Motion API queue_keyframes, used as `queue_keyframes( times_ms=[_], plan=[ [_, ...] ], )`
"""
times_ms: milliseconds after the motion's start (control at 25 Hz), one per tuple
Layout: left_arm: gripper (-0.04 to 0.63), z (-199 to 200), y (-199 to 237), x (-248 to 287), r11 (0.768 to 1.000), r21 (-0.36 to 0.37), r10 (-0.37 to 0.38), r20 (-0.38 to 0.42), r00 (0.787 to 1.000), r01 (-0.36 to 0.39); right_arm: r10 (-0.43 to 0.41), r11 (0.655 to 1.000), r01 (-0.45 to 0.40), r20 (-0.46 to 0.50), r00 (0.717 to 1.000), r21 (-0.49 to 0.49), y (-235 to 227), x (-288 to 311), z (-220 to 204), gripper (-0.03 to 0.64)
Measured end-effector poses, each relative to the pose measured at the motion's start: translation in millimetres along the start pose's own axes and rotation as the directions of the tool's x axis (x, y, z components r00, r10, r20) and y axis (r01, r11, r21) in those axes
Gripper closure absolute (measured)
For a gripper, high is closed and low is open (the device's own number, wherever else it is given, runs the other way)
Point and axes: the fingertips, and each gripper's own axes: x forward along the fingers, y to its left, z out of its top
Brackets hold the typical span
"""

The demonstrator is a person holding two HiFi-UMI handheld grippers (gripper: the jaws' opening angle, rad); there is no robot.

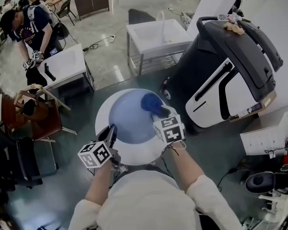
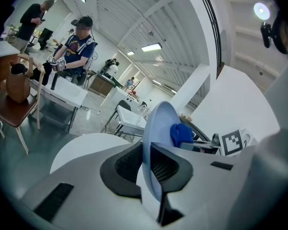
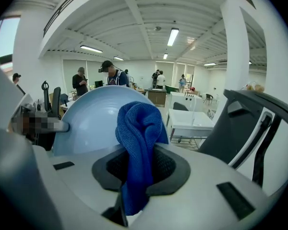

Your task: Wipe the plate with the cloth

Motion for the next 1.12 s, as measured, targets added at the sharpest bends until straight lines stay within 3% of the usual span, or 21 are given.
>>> queue_keyframes(
  times_ms=[120, 360, 520, 720, 920, 1120],
  plan=[
    [0.546, -5.6, -5.2, 3.0, 1.000, 0.010, -0.009, -0.016, 1.000, 0.009, 0.015, 1.000, -0.014, 0.049, 0.999, -0.020, 8.7, 2.7, 23.0, 0.525],
    [0.548, -11.8, -7.5, 7.3, 1.000, 0.026, -0.006, -0.038, 0.999, 0.007, 0.170, 0.982, -0.164, 0.060, 0.984, -0.092, 76.4, 10.9, 41.5, 0.525],
    [0.548, -6.8, -4.6, 9.5, 1.000, 0.014, -0.002, -0.028, 1.000, 0.002, 0.279, 0.953, -0.274, 0.023, 0.960, -0.127, 120.4, 10.1, 29.6, 0.525],
    [0.548, 7.5, 4.8, 11.2, 1.000, -0.011, 0.010, 0.005, 1.000, -0.010, 0.373, 0.912, -0.383, -0.095, 0.923, -0.144, 149.4, 8.2, -7.9, 0.525],
    [0.548, 21.3, 19.9, 5.5, 0.999, -0.034, 0.031, 0.047, 0.998, -0.029, 0.355, 0.903, -0.400, -0.254, 0.900, -0.155, 137.5, 4.8, -51.1, 0.525],
    [0.546, 16.5, 26.9, 4.7, 0.999, -0.035, 0.039, 0.038, 0.999, -0.038, 0.243, 0.954, -0.277, -0.252, 0.937, -0.110, 92.0, 6.2, -67.0, 0.525]
  ],
)
